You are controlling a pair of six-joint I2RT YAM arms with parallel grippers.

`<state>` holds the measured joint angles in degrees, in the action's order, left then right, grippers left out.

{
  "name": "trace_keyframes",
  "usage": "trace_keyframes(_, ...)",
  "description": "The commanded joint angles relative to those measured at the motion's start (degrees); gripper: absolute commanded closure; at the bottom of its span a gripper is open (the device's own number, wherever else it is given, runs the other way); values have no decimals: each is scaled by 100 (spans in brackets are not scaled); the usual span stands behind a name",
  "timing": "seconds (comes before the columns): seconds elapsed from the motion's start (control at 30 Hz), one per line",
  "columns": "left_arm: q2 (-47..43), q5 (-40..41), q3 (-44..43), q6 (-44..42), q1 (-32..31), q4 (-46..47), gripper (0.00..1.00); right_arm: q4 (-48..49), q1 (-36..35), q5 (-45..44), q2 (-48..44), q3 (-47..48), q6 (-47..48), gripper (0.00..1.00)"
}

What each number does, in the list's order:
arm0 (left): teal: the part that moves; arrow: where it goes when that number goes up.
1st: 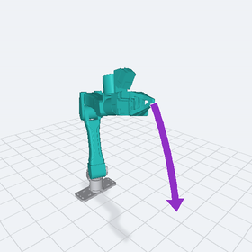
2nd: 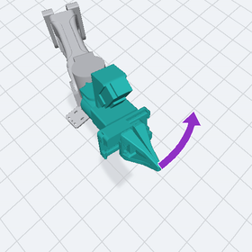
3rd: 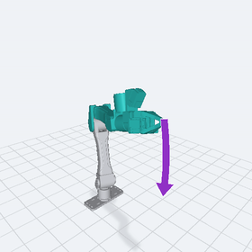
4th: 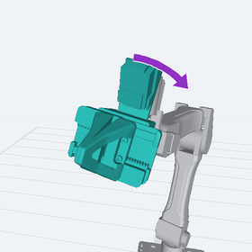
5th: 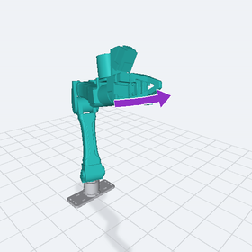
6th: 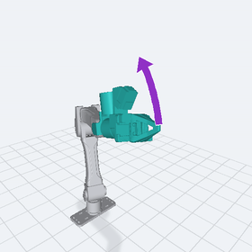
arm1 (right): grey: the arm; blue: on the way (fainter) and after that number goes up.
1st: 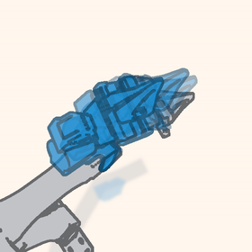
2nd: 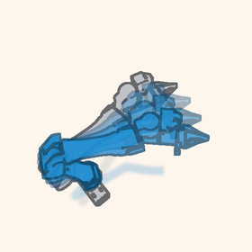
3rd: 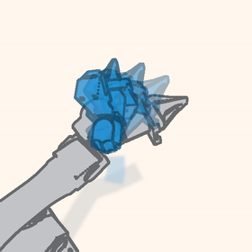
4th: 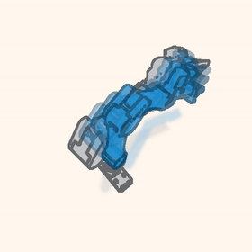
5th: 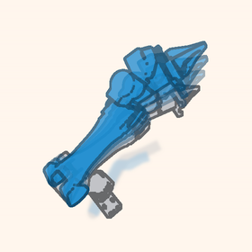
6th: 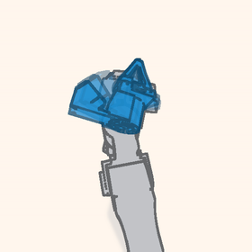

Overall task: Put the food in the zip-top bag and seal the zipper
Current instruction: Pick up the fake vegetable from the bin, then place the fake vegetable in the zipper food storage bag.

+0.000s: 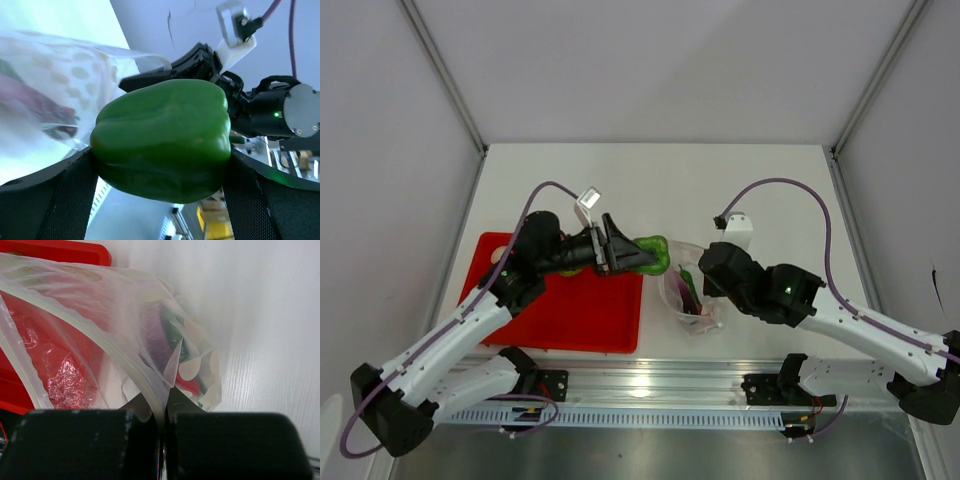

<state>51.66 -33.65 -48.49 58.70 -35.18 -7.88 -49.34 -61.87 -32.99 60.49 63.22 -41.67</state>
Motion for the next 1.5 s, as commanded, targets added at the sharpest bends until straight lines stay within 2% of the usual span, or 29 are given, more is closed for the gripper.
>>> trace_keyframes(0.0, 291, -116, -187, 441, -515, 761, 27, 144, -18, -128, -11, 217, -8, 100)
trace_keyframes(0.23, 1003, 25, -591, 546, -867, 543, 24, 100, -27, -164, -46, 235, 1, 100)
trace_keyframes(0.5, 1478, 613, -1066, 222, -938, -872, 21, 135, -62, -155, -81, 261, -16, 100)
trace_keyframes(0.53, 1531, 736, -1310, 134, -999, -1352, 21, 127, -62, -163, -81, 270, -8, 100)
trace_keyframes(0.67, 1777, 1307, -1706, -314, -1131, -2154, 19, 127, -71, -172, -99, 314, -8, 100)
trace_keyframes(1.07, 2251, 2362, -2629, -877, -1623, -3306, 15, 135, -71, -155, -64, 437, -16, 100)
trace_keyframes(1.2, 2471, 2389, -2867, -965, -1747, -3431, 10, 179, -71, -102, -28, 402, -17, 100)
trace_keyframes(1.3, 2507, 2319, -2921, -1062, -1808, -3335, 0, 162, -71, -85, -37, 393, -34, 100)
trace_keyframes(1.47, 2481, 2459, -2991, -1176, -1817, -3387, 0, 92, -71, -120, -107, 393, -43, 100)
